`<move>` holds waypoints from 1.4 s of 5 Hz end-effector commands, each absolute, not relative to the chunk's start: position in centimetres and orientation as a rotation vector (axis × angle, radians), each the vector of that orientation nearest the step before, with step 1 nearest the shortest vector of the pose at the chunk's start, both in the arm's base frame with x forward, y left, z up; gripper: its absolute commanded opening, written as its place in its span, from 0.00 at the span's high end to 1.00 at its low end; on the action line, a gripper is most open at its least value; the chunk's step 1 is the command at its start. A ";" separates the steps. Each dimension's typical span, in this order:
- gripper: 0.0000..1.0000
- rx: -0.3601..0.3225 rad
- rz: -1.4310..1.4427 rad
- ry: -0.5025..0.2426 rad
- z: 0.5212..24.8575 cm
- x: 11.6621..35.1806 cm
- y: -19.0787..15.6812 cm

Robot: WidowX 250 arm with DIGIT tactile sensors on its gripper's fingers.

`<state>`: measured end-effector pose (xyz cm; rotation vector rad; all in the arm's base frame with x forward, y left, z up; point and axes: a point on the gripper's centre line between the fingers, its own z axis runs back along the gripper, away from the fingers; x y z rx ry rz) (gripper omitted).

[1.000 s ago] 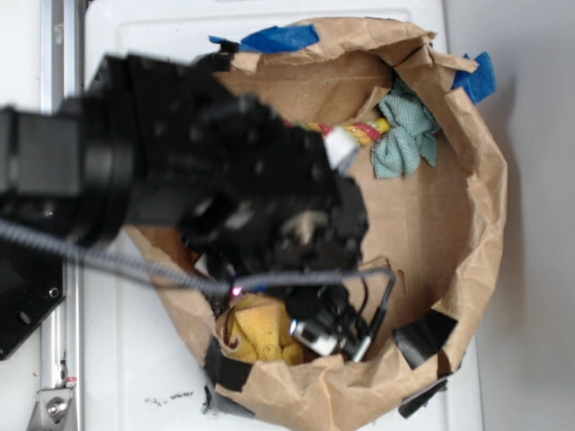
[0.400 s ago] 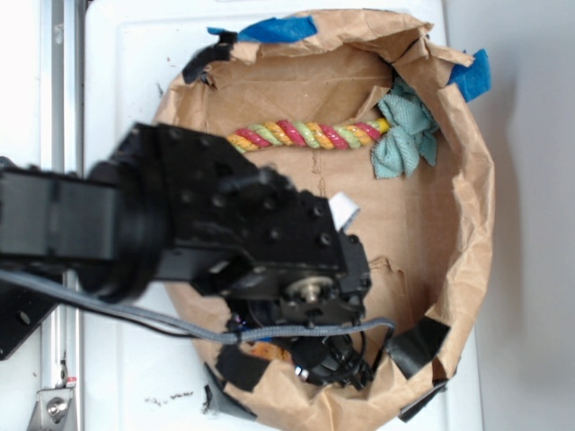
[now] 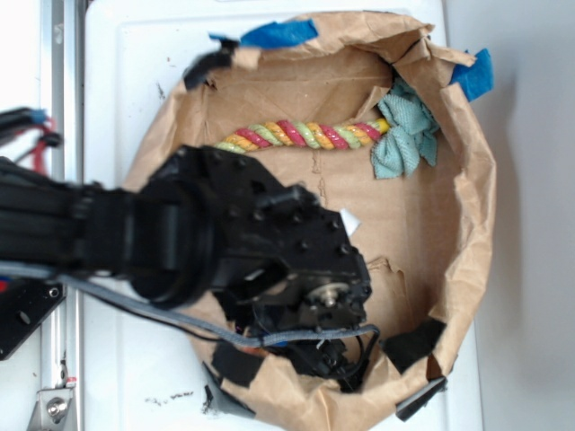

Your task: Grab the yellow cloth.

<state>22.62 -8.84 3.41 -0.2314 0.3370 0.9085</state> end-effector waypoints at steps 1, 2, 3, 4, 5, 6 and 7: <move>1.00 -0.264 0.914 0.302 3.9 23.5 -7.6; 1.00 -0.279 0.849 0.211 5.2 24.2 -6.3; 1.00 -0.317 0.800 0.081 8.1 25.3 -4.0; 1.00 -0.270 0.689 -0.045 11.2 26.4 -1.2; 1.00 -0.110 0.554 -0.147 13.3 26.8 0.6; 1.00 0.027 0.437 -0.193 15.8 26.9 1.8; 1.00 0.072 0.383 -0.225 16.9 26.5 1.6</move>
